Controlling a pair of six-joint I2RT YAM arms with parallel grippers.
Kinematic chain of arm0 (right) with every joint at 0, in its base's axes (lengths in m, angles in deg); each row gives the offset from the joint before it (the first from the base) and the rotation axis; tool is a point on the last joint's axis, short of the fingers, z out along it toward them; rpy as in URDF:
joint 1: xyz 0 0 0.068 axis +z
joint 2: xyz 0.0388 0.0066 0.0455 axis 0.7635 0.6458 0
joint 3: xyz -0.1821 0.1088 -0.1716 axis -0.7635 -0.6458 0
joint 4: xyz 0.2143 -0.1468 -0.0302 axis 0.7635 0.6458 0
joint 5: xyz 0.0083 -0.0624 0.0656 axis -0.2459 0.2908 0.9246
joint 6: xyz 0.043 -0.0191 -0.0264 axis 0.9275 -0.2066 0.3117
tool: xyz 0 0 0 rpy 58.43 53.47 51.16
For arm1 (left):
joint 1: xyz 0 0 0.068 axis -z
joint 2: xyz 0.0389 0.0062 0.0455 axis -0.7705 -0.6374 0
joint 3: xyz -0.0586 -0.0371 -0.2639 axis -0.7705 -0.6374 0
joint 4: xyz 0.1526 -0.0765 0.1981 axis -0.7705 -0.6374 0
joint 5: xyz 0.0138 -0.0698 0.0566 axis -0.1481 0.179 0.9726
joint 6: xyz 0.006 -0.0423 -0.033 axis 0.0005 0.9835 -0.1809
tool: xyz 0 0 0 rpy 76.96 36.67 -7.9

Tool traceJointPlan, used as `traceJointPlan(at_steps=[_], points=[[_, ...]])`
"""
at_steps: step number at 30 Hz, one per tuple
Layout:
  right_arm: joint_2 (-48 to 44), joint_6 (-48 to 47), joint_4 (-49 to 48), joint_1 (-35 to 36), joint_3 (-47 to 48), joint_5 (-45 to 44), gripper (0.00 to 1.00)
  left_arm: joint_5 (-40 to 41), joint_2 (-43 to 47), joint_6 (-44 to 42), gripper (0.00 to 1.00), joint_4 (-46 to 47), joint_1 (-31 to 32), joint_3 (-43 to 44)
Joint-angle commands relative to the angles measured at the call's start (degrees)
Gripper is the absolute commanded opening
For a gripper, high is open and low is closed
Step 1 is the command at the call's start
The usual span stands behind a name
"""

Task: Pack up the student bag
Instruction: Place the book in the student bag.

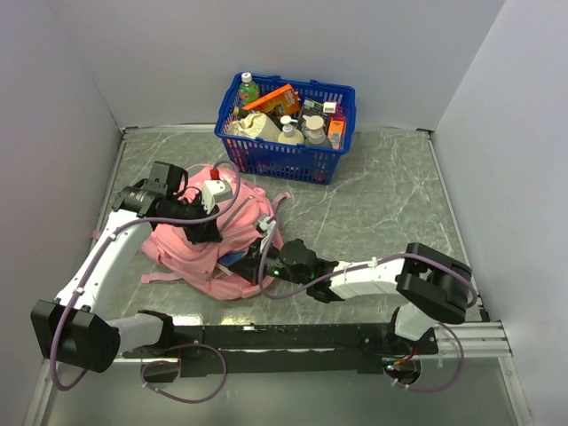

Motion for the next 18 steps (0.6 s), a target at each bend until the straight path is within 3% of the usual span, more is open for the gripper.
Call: traceJointPlan(at_steps=[1, 5, 8, 18], points=[[-7.14, -2.86, -1.52, 0.32, -4.49, -0.95, 0.00, -6.53, 2.52, -1.14, 0.01, 3.41, 0.94, 2.80], [-13.82, -2.86, -0.04, 0.32, -8.46, -1.83, 0.00, -6.08, 1.74, -2.02, 0.01, 3.50, 0.94, 1.40], [-12.87, -2.95, 1.20, 0.32, -8.90, -2.89, 0.00, -7.05, 1.03, -1.58, 0.01, 3.33, 1.03, 1.74], [3.02, -5.58, -5.10, 0.32, 0.57, -3.94, 0.00, -7.66, 1.65, -1.93, 0.01, 1.66, 1.03, 3.33]])
